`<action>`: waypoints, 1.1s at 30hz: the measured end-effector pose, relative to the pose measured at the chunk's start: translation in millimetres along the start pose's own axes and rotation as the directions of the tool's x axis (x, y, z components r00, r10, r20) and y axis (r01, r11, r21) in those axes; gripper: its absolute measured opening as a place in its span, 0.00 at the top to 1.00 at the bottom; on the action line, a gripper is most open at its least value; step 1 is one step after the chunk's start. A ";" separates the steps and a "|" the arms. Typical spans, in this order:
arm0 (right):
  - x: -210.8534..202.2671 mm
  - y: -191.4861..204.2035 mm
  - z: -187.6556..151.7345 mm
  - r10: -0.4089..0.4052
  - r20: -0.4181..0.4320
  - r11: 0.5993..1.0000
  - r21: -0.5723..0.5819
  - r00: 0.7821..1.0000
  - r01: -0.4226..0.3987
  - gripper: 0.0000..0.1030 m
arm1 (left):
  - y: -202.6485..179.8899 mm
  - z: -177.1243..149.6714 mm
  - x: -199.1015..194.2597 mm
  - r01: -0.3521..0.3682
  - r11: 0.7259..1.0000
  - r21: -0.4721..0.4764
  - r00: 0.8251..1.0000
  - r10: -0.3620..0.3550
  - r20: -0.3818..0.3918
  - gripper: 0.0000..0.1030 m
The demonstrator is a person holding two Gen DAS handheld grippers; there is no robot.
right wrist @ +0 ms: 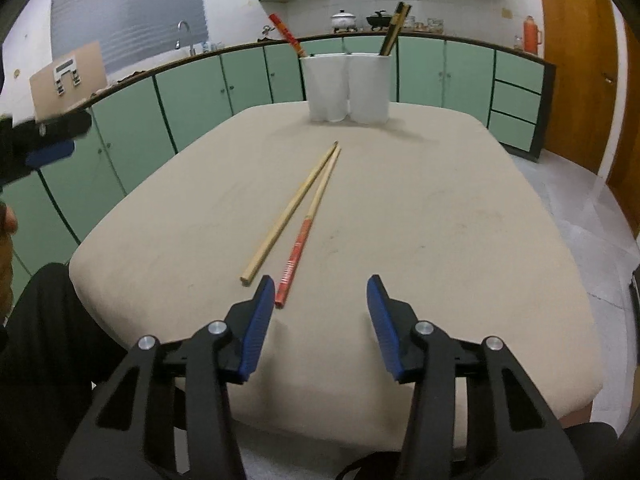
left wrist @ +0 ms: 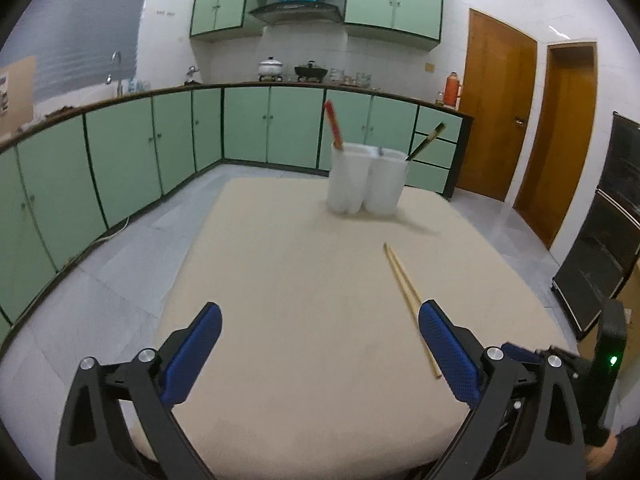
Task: Organize utensils
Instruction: 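Move both tools back to the last two chopsticks, then grasp the red-patterned chopstick with the right tool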
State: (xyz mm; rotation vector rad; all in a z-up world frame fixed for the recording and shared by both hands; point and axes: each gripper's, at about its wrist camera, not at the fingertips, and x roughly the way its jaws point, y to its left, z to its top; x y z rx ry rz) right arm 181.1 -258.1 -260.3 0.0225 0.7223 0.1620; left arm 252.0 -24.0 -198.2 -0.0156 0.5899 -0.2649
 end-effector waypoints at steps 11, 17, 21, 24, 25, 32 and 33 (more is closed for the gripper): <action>24.9 7.1 1.3 0.008 -0.029 0.998 -0.061 1.000 -0.009 0.69 | 9.7 -23.2 14.1 -0.013 0.999 -0.046 0.999 0.010 -0.053 0.06; 25.3 -17.5 2.6 -0.024 -0.021 1.000 0.001 1.000 0.024 0.95 | -0.5 -27.2 26.8 0.000 0.999 -0.038 0.997 -0.003 -0.077 0.06; 20.3 -34.4 1.1 -0.052 -0.015 0.998 0.045 0.999 0.053 0.95 | -25.2 -33.4 40.3 0.028 1.000 -0.012 0.994 -0.029 -0.103 0.07; 18.5 -53.4 0.4 -0.090 -0.018 0.992 0.092 0.996 0.091 0.95 | -47.8 -36.6 50.9 0.059 0.998 0.010 0.991 -0.058 -0.117 0.07; 18.2 -62.5 0.0 -0.093 -0.025 0.989 0.113 0.995 0.095 0.95 | -53.3 -37.9 53.9 0.067 0.998 0.017 0.991 -0.064 -0.121 0.07; 7.6 -106.3 -5.2 -0.125 -0.027 0.975 0.181 0.992 0.127 0.95 | -94.2 -41.5 87.8 0.090 0.996 0.029 0.985 -0.085 -0.149 0.07; 7.1 -108.6 -6.2 -0.118 -0.028 0.974 0.190 0.993 0.121 0.95 | -98.6 -42.6 91.9 0.088 0.996 0.029 0.985 -0.083 -0.154 0.07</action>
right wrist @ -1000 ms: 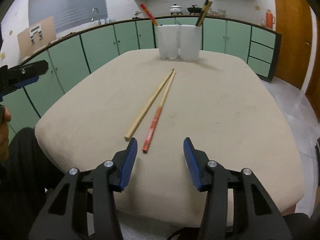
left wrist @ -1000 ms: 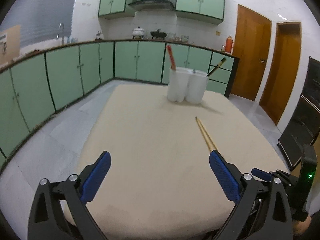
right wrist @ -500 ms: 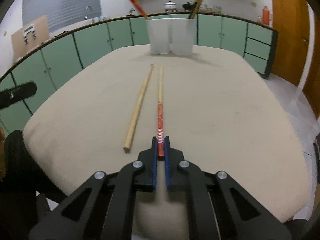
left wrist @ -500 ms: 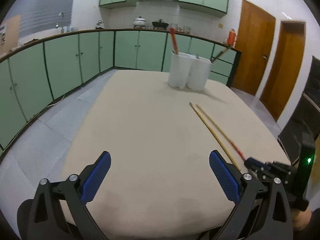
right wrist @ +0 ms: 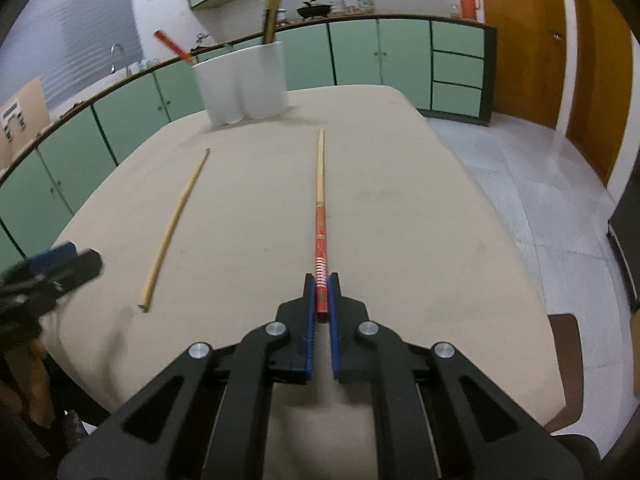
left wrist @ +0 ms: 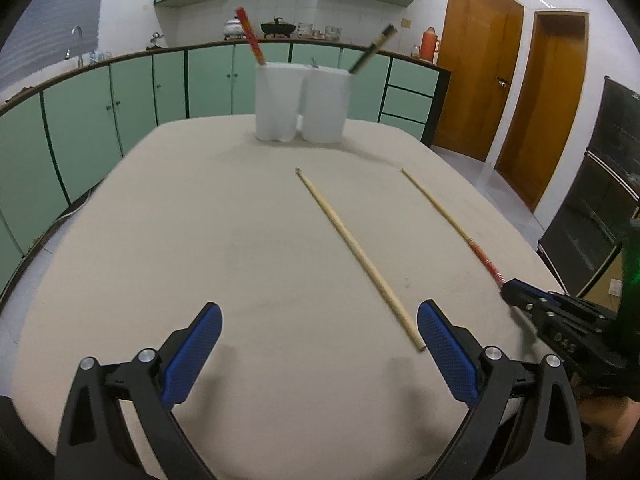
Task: Organize utensils
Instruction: 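Grasp the red-patterned chopstick with the right tool, then grasp the plain wooden chopstick with the left tool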
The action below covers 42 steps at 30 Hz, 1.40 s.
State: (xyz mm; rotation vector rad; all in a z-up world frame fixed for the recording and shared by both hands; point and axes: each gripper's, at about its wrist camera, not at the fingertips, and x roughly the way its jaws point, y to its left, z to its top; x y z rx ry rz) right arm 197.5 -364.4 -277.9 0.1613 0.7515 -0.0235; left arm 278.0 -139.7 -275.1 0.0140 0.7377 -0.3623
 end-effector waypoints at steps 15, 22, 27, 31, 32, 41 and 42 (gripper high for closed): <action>-3.2 6.6 -4.2 0.020 0.010 1.000 -0.024 1.000 -0.019 0.95 | -18.5 -8.1 22.5 -0.065 0.997 0.040 0.998 0.064 0.017 0.66; -0.2 28.8 -2.1 0.052 0.000 0.995 -0.084 0.999 -0.052 0.95 | 1.3 -7.9 18.1 -0.067 0.998 -0.016 0.997 0.067 0.036 0.91; 2.9 48.4 -2.1 0.087 -0.015 0.989 -0.115 0.996 -0.088 0.95 | 24.6 -11.9 -1.1 -0.112 0.991 -0.072 0.993 0.114 0.035 0.92; 5.7 58.2 -1.8 0.106 -0.019 0.985 -0.135 0.994 -0.107 0.91 | 35.7 -23.3 -9.0 -0.123 0.991 -0.044 0.992 0.122 -0.012 0.88; 5.5 59.4 -2.0 0.106 -0.016 0.984 -0.140 0.994 -0.107 0.91 | 37.0 -24.9 -10.5 -0.114 0.993 -0.031 0.993 0.113 -0.018 0.82; 1.8 56.3 -5.7 0.098 -0.016 0.985 -0.139 0.995 -0.099 0.87 | 43.9 -29.1 -15.3 -0.068 0.992 0.108 0.997 0.071 -0.025 0.73; 2.5 57.1 -4.7 0.095 -0.017 0.986 -0.138 0.995 -0.097 0.87 | 43.9 -29.0 -15.4 -0.056 0.992 0.111 0.998 0.060 -0.027 0.83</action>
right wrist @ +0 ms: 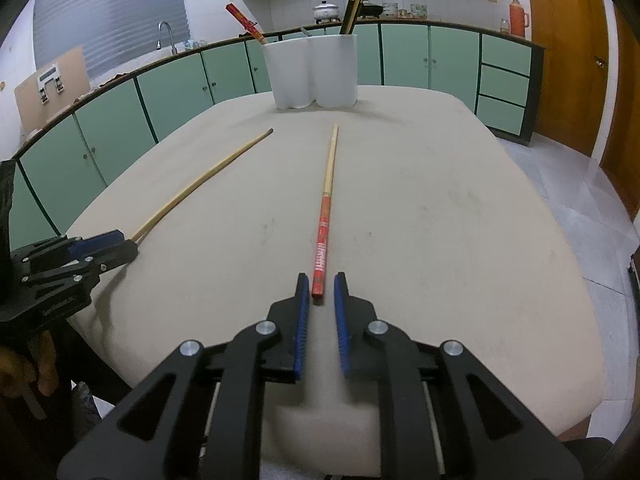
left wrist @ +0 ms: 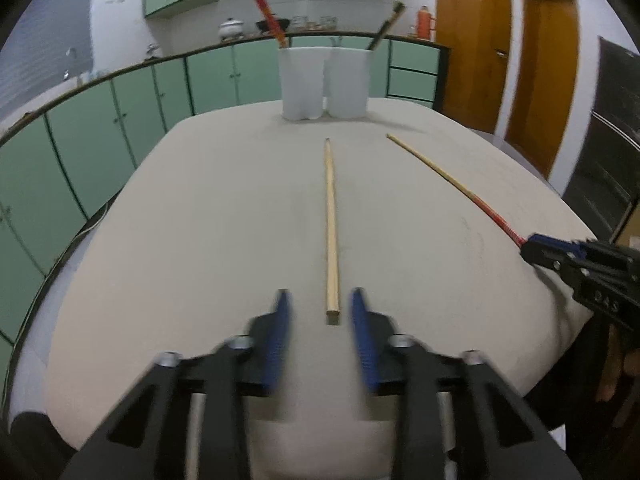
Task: Organize utensils
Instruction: 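Grasp the plain wooden chopstick with the left tool, then carry the wooden chopstick with the left tool while the right tool carries the red chopstick to the holder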
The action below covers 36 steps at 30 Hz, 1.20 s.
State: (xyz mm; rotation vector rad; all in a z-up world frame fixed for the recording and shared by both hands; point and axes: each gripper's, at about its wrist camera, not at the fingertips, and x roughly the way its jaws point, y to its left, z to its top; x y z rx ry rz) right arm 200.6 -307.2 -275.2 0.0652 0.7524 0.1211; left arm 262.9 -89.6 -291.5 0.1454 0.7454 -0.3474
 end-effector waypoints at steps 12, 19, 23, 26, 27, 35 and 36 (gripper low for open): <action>-30.6 -2.0 12.3 0.008 0.056 0.999 0.051 0.998 -0.010 0.95 | 12.4 15.8 -30.3 0.090 0.990 -0.113 0.995 -0.084 0.055 0.94; -74.3 7.5 36.9 0.033 0.133 0.998 0.049 0.991 -0.040 0.95 | 18.8 32.9 -73.7 0.085 0.990 -0.116 0.990 -0.071 0.123 0.94; -97.5 13.6 58.9 0.049 0.173 0.998 0.030 0.984 -0.055 0.95 | 22.1 52.0 -92.9 0.078 0.990 -0.115 0.987 -0.060 0.148 0.94; -114.9 19.1 79.8 0.062 0.198 0.998 0.006 0.978 -0.064 0.95 | 24.7 69.1 -103.3 0.085 0.990 -0.110 0.985 -0.066 0.162 0.94; -118.7 20.5 85.4 0.063 0.203 0.998 0.000 0.977 -0.064 0.95 | 25.9 74.0 -106.8 0.084 0.991 -0.107 0.984 -0.066 0.166 0.94; -135.5 33.8 136.3 0.093 0.191 0.992 -0.099 0.977 -0.075 0.95 | 35.4 112.7 -128.7 0.097 0.992 -0.075 0.981 -0.083 0.174 0.94; -134.3 35.2 141.4 0.096 0.183 0.991 -0.108 0.978 -0.077 0.95 | 36.3 117.1 -129.7 0.100 0.993 -0.068 0.981 -0.087 0.174 0.94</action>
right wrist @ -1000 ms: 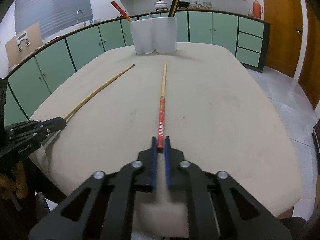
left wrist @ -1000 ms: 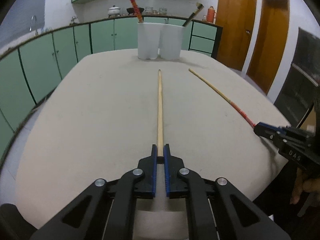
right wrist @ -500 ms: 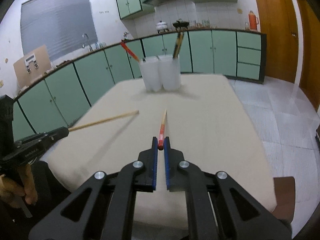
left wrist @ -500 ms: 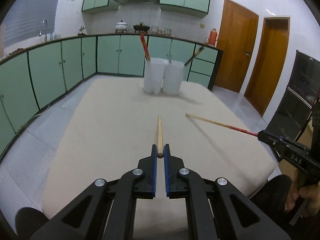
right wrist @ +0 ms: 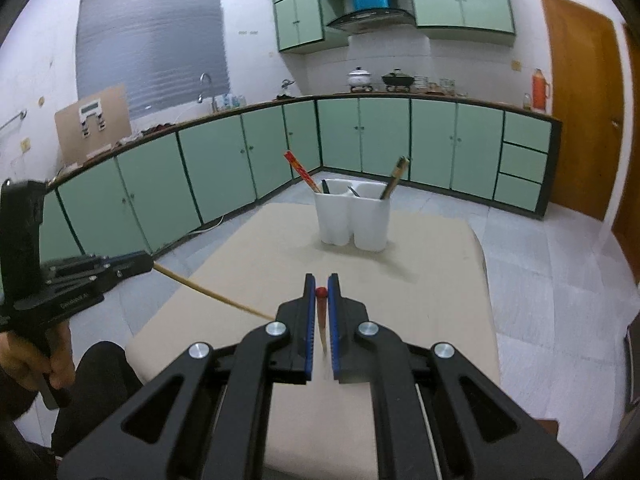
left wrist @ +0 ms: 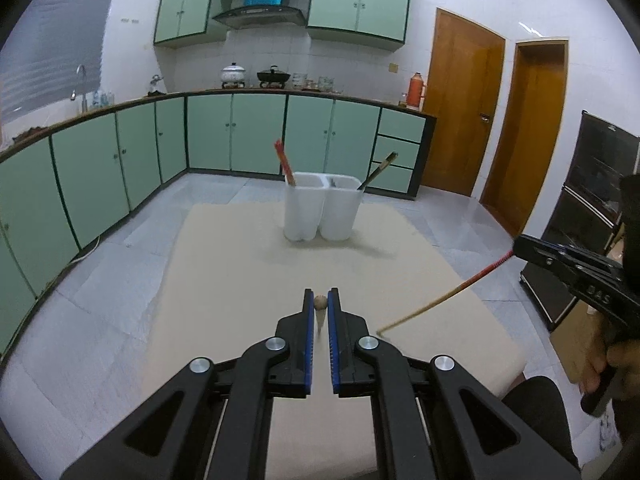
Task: Organize utensils
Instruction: 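Carry the wooden chopstick with the left tool while the right tool carries the red chopstick to the holder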
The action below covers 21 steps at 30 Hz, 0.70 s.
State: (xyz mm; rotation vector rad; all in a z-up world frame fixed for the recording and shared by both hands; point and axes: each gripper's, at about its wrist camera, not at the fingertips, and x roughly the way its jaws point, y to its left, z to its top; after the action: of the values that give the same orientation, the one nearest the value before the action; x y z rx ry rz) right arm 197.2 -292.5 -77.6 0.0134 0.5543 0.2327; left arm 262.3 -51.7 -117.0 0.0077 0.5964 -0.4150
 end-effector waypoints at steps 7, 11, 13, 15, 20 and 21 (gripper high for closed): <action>30.9 -0.1 31.0 0.038 -0.063 0.999 -0.020 0.997 -0.040 0.95 | 8.1 22.7 13.7 0.029 1.000 -0.006 0.998 -0.029 -0.048 0.94; 48.0 -2.6 49.5 0.048 -0.105 0.998 -0.034 0.993 -0.052 0.95 | 10.5 38.9 21.9 0.051 0.999 -0.006 0.996 -0.052 -0.077 0.94; 54.8 -3.8 56.0 0.053 -0.123 0.998 -0.034 0.991 -0.058 0.95 | 10.5 47.2 25.4 0.055 0.999 0.002 0.995 -0.054 -0.087 0.94; 61.3 -6.6 63.2 0.062 -0.143 0.997 -0.032 0.988 -0.068 0.95 | 10.0 54.5 28.4 0.057 0.998 0.009 0.994 -0.056 -0.092 0.94; 75.4 -5.4 78.0 0.064 -0.182 0.995 -0.063 0.981 -0.077 0.95 | 5.6 71.4 33.3 0.065 0.997 0.042 0.993 -0.061 -0.098 0.94; 77.6 -5.0 81.1 0.063 -0.187 0.995 -0.068 0.980 -0.077 0.95 | 4.8 74.6 33.8 0.067 0.997 0.048 0.993 -0.062 -0.098 0.94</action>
State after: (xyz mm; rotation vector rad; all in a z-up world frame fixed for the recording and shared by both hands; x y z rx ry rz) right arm 304.7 -276.0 -49.4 -0.0621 0.7308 0.3251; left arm 329.9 -69.5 -74.1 0.0578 0.6820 -0.4947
